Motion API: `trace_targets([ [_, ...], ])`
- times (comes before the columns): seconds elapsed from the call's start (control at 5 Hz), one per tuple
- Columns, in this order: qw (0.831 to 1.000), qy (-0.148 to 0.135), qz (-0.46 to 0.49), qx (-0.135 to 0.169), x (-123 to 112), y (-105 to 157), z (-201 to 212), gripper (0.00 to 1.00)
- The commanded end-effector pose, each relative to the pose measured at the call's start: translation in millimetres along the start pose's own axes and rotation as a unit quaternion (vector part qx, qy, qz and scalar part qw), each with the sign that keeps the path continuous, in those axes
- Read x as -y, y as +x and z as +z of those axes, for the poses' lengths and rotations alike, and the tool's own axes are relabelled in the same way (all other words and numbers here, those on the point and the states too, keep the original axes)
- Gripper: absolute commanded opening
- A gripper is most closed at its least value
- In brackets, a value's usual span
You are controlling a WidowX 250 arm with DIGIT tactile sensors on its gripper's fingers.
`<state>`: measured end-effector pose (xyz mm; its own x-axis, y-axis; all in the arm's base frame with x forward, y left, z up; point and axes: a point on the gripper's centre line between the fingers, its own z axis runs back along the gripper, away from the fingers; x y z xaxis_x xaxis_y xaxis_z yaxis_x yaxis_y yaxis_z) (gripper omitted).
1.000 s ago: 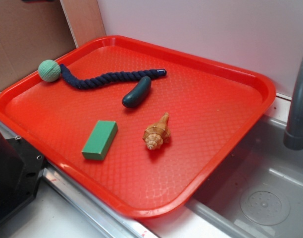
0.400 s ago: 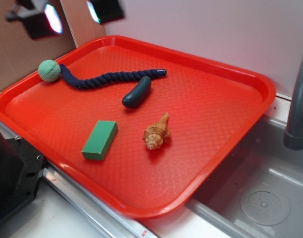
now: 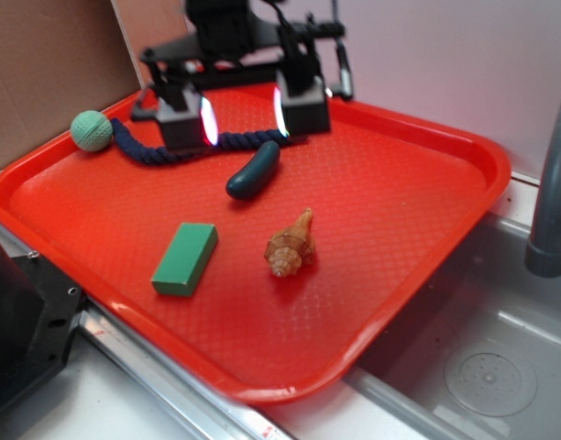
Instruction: Grab the shell.
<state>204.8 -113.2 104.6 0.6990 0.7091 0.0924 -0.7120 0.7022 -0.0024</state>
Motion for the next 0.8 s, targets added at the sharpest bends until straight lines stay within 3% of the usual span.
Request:
trace_targets([
  [0.0, 0.999, 0.008, -0.042, -0.032, 11, -12, -42, 1.0],
  [0.6, 0.995, 0.048, -0.078, -0.042, 17, -14, -81, 1.0],
])
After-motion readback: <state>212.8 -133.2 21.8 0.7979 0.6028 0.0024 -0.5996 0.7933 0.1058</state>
